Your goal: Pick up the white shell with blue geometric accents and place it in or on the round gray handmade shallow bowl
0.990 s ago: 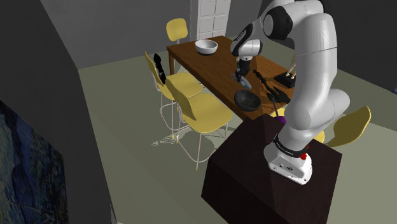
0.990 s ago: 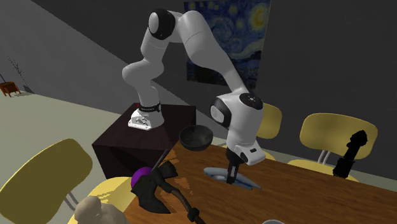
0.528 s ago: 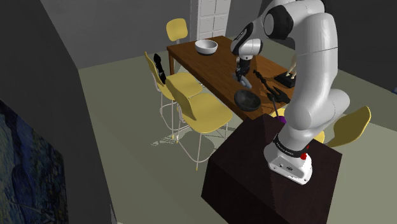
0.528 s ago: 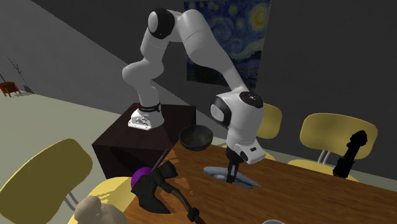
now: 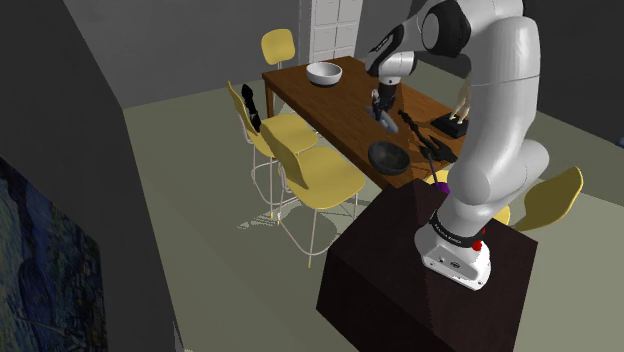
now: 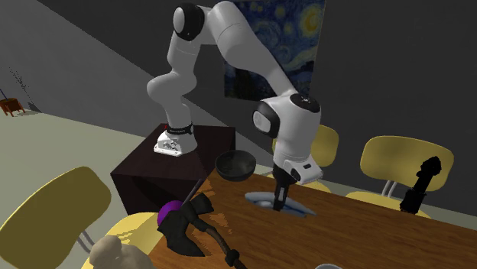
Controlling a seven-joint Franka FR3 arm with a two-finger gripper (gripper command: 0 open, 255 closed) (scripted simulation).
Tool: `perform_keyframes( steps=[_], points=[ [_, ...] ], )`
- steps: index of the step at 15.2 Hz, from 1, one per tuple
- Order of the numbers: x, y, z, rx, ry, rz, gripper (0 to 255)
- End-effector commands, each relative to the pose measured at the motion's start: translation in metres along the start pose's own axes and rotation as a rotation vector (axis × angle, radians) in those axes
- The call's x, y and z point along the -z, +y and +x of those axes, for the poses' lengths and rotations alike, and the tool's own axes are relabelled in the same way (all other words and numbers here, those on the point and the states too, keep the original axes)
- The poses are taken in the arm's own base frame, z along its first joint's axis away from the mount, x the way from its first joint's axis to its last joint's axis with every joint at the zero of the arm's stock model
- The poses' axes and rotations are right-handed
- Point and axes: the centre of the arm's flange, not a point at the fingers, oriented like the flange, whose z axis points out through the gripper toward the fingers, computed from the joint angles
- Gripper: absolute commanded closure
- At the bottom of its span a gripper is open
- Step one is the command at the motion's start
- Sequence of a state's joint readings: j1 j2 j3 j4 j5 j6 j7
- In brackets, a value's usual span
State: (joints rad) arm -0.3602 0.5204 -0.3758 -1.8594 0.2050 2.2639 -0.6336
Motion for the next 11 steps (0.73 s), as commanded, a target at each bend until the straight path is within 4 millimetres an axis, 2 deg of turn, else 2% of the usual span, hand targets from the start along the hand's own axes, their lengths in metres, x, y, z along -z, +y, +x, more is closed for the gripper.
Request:
perform_keyframes(
  steps=[1, 11],
  points=[
    [0.01, 0.0, -0.001, 0.0, 0.0, 0.0, 255],
    [0.063, 0.0, -0.005, 0.0, 0.0, 0.0, 255]
  ],
)
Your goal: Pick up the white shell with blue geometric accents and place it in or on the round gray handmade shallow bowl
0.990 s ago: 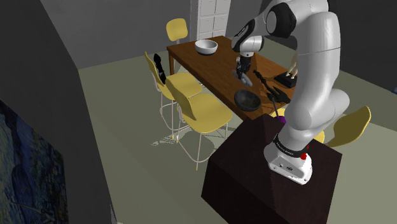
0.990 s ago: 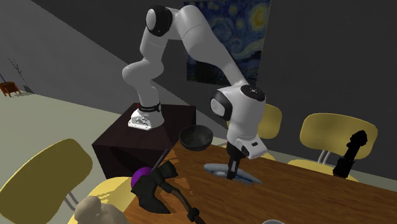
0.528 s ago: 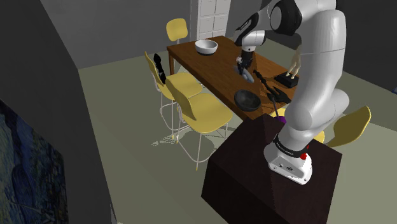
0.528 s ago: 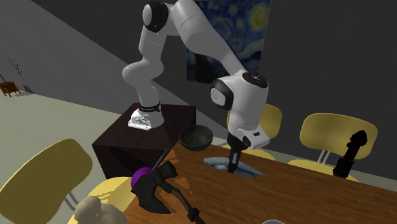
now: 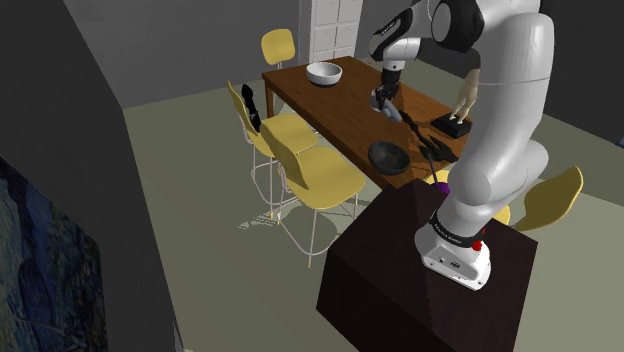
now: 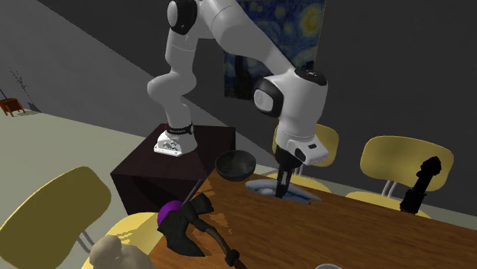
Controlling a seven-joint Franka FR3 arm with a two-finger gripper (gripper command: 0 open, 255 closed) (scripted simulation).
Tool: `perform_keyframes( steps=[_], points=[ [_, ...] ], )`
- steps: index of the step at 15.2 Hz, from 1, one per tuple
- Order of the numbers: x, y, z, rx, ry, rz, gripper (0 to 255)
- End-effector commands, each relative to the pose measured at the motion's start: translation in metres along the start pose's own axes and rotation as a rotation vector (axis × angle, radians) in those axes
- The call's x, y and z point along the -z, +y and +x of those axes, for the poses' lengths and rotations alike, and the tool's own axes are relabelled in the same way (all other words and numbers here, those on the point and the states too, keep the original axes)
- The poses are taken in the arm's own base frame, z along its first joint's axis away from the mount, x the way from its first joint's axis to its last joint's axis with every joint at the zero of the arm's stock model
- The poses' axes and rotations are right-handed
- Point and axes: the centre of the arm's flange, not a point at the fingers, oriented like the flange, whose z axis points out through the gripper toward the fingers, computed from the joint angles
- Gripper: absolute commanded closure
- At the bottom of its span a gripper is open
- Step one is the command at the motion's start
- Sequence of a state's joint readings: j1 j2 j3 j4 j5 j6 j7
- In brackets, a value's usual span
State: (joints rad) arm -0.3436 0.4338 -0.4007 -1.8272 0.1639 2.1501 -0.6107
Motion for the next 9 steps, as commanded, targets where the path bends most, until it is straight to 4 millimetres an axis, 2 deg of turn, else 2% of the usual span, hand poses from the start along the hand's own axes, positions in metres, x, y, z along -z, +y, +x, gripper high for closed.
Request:
perform_keyframes(
  steps=[1, 9],
  points=[
    [0.01, -0.001, -0.002, 0.0, 0.0, 0.0, 255],
    [0.048, -0.001, -0.005, 0.0, 0.0, 0.0, 255]
  ],
)
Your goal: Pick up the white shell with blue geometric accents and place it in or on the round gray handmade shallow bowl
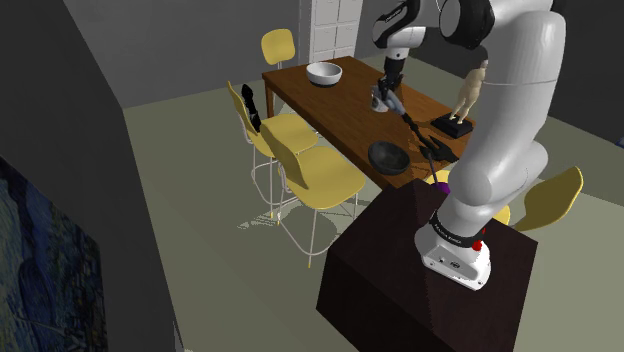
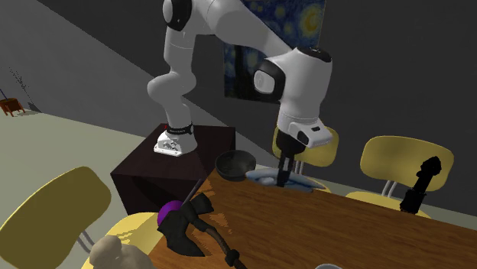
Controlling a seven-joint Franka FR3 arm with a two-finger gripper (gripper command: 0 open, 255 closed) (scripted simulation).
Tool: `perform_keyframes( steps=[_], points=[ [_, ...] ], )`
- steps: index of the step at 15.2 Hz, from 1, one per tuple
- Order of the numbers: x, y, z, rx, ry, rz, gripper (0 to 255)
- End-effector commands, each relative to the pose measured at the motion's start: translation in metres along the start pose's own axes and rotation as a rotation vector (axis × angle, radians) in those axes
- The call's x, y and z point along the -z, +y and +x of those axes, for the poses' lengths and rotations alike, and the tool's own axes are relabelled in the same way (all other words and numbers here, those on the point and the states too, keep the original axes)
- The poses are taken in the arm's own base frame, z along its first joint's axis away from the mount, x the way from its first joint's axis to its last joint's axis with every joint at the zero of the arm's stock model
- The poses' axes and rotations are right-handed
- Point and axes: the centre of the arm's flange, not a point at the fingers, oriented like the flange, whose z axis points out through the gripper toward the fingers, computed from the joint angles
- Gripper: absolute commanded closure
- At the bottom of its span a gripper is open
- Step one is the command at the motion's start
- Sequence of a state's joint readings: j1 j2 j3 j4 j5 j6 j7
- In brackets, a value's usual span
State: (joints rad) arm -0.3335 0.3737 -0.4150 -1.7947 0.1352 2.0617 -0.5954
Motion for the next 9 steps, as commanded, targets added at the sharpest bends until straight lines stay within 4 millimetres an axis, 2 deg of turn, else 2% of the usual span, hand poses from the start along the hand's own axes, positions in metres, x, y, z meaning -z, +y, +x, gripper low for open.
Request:
perform_keyframes(
  steps=[1, 9],
  points=[
    [0.004, -0.009, -0.011, 0.0, 0.0, 0.0, 255],
    [0.005, -0.075, -0.092, 0.0, 0.0, 0.0, 255]
  ],
)
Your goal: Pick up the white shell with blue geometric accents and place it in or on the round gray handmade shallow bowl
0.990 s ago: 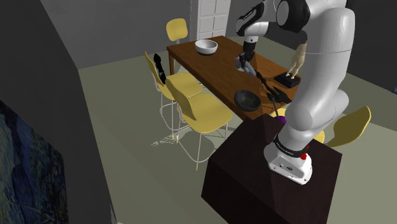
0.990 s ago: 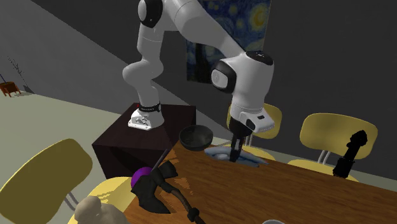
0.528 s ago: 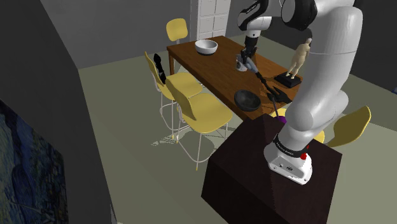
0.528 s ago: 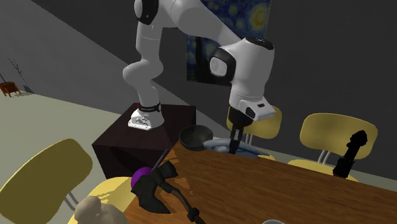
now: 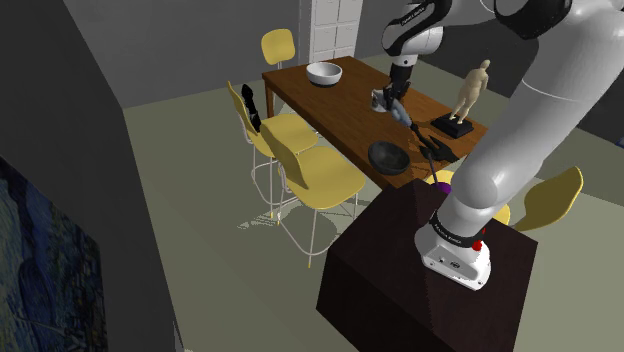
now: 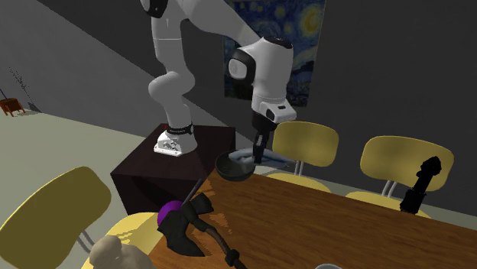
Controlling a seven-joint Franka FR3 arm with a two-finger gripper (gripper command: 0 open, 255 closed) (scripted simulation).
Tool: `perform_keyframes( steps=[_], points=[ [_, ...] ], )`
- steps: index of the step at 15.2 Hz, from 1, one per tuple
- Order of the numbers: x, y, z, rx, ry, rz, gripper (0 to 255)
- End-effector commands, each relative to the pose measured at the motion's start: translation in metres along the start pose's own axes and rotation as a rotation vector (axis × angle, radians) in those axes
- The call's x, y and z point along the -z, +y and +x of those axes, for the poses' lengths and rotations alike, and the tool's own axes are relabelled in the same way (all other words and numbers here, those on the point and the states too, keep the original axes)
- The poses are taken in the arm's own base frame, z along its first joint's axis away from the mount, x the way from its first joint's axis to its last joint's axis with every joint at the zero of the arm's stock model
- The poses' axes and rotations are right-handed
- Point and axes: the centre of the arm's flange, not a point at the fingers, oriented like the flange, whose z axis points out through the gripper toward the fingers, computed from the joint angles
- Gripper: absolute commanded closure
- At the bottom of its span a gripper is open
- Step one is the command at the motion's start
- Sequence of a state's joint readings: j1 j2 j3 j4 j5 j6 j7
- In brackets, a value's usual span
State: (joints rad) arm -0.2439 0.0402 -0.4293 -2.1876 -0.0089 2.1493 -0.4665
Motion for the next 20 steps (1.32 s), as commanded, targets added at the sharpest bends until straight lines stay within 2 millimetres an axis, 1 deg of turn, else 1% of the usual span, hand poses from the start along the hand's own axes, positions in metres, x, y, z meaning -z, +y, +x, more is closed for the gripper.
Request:
perform_keyframes(
  steps=[1, 9, 10, 20],
  points=[
    [-0.001, -0.017, -0.02, 0.001, 0.0, 0.0, 255],
    [0.0, -0.084, -0.102, 0.001, 0.0, 0.0, 255],
    [0.0, -0.097, -0.117, 0.001, 0.0, 0.0, 255],
    [-0.053, -0.096, -0.113, 0.001, 0.0, 0.0, 255]
  ],
)
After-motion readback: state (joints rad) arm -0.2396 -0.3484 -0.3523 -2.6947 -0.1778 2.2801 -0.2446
